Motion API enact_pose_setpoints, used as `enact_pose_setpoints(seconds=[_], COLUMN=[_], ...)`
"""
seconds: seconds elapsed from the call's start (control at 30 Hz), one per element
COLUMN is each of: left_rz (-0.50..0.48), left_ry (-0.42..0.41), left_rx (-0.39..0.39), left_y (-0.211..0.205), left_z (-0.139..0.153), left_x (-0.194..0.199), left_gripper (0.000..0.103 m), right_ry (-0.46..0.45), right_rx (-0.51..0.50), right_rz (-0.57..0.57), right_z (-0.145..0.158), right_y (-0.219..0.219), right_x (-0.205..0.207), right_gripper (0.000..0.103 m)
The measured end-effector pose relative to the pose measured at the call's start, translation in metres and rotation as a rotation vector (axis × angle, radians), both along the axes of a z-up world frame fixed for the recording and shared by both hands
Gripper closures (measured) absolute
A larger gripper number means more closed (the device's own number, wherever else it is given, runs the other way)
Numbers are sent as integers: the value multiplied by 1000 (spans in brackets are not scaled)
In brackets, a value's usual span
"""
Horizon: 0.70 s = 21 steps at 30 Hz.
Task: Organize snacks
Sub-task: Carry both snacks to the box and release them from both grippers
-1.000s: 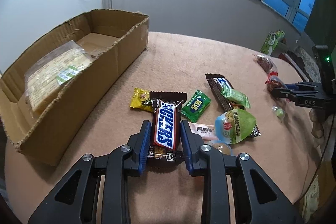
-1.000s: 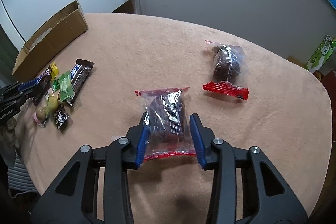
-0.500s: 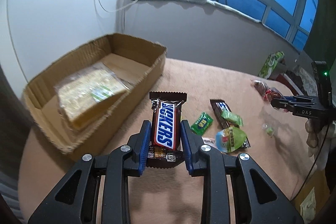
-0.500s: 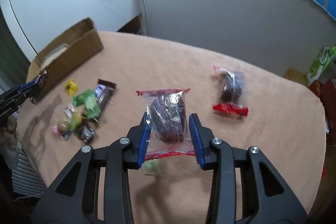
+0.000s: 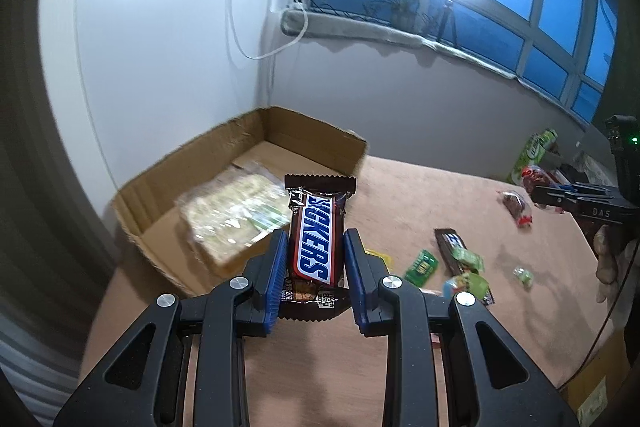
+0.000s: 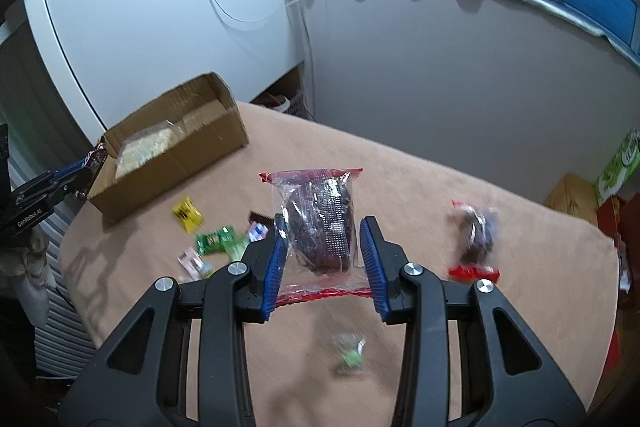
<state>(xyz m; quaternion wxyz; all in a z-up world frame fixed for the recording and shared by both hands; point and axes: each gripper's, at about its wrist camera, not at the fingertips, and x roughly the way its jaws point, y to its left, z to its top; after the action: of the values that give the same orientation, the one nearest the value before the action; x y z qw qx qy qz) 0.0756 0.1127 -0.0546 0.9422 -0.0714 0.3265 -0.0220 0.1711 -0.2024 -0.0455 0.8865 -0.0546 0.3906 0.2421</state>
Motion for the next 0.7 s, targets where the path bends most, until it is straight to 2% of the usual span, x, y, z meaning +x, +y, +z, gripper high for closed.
enact_pose_setpoints(seconds=[0.33,0.7], left_rz=[76,144], left_ry=[1,33], left_rx=[15,53], left_y=[35,59], left_z=[-3,-15], left_x=[5,16], left_gripper=[76,76], right_ry=[-42,-61], right_rx=[13,16], right_rz=[60,155], right_z=[22,34], right_y=[45,122], right_x=[15,41], right_gripper=[65,65])
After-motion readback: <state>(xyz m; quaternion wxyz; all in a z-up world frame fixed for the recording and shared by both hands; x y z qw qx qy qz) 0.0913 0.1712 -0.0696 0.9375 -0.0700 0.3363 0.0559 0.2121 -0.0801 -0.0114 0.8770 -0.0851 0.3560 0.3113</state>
